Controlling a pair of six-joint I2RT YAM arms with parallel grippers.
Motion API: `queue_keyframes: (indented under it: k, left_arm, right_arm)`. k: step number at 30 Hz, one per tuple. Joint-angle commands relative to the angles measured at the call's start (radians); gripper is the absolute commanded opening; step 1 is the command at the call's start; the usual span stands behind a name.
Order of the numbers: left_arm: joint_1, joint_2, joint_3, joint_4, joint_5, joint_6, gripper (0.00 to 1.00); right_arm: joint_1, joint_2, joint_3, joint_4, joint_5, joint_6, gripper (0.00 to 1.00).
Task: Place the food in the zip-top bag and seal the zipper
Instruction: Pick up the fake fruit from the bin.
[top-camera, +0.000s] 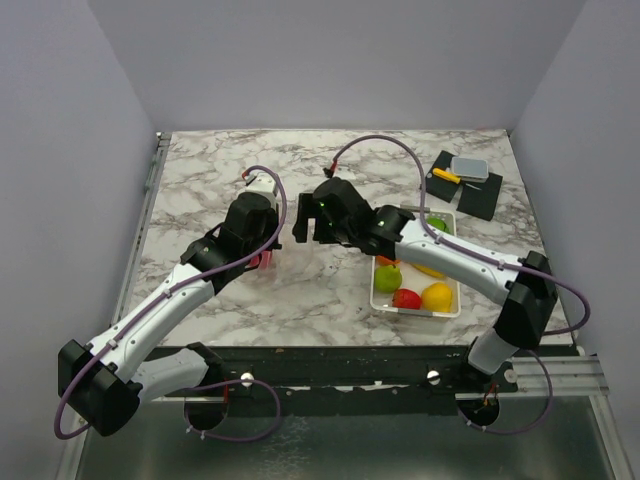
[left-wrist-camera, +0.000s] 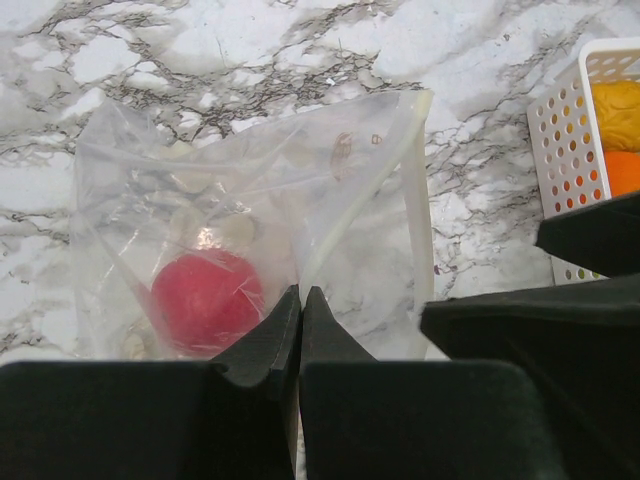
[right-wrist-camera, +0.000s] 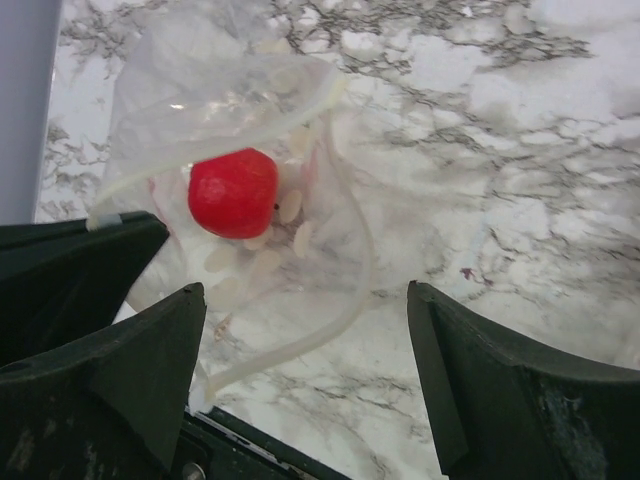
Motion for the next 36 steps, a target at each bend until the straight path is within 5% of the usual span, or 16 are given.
queue_keyframes:
  k: [1, 22, 36]
  left_arm:
    - [0.0, -0.007, -0.014, 0.018, -0.018, 0.008, 0.0]
    - [0.0, -0.001, -0.014, 0.016, -0.007, 0.007, 0.0]
    - [0.0, 0.0, -0.012, 0.016, -0.007, 0.01, 0.0]
  right_arm:
    - [0.009, -0.115, -0.072, -0.083, 0.125, 0.001, 0.87]
    - [-0.037, -0.439, -0.284, -0.381, 0.459, 0.045, 0.85]
    - [-0.207, -0.448, -0.415, -0.312, 0.297, -0.025, 0.85]
